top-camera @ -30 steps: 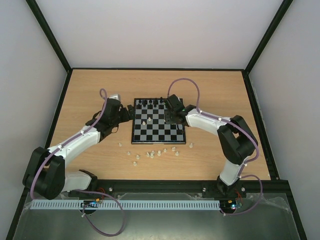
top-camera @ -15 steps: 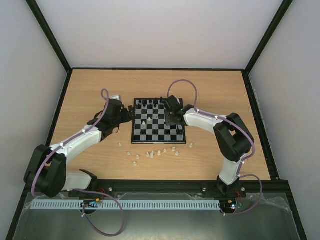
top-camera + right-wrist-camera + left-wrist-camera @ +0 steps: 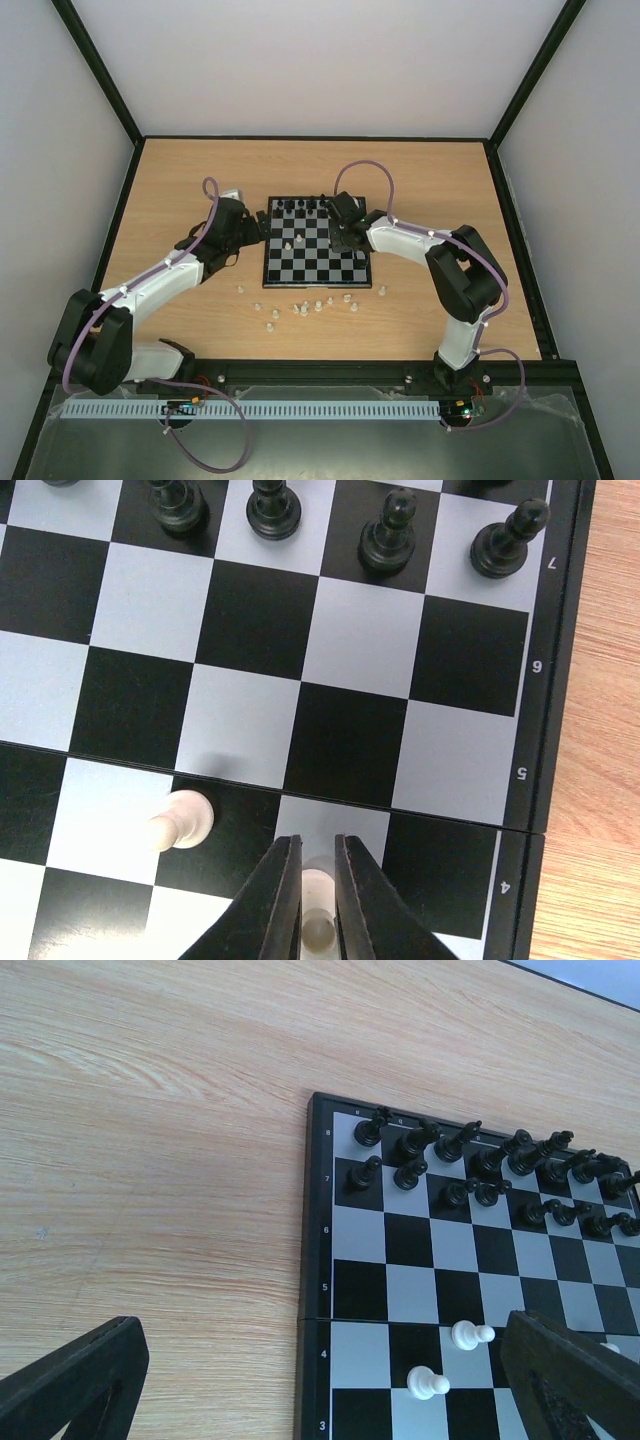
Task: Set up the chess pieces on the board
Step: Pick up the chess piece from the chessboard, then place the chess piece on the chessboard.
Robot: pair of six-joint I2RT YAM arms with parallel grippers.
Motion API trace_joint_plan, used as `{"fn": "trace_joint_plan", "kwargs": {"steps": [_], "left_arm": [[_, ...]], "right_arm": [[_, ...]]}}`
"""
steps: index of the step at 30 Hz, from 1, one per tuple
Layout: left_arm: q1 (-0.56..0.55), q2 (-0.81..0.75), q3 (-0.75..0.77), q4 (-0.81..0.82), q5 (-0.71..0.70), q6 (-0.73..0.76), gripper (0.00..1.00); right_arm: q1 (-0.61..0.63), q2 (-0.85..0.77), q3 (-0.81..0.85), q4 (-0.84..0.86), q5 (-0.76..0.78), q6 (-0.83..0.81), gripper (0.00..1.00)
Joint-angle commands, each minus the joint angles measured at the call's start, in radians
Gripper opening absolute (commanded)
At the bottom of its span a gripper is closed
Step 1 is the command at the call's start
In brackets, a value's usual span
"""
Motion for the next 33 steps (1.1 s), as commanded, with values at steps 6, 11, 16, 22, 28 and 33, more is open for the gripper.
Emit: {"fn": "trace_joint_plan", "kwargs": {"steps": [6,11,16,22,28,33], "left_arm": [[-0.013,-0.004,0.027,-0.014,-0.022,0.007,1.00],[-0.018,-0.005,0.028,-0.015,-0.027,0.008,1.00],[-0.023,-0.004,0.029,-0.017,-0.036,0.010,0.99],[-0.026,-0.001,0.030,-0.017,-0.045,0.010,0.99],[-0.032,0.006,0.034,-0.016,-0.050,0.010,0.99],[-0.034,0.000,0.031,-0.017,-0.057,0.007,0.99]], "right_arm": [[0.004,-0.035,-0.024,-0.081,0.008,0.003,0.09],[0.004,-0.072,-0.026,-0.111,0.031,0.003,0.08],[0.004,-0.093,-0.019,-0.140,0.042,0.003,0.08],[0.004,-0.112,-0.051,-0.147,0.044,0.009,0.08],[0.006,-0.156,-0.098,-0.163,0.051,0.016,0.08],[0.009,-0.188,-0.136,-0.172,0.052,0.022,0.08]]}}
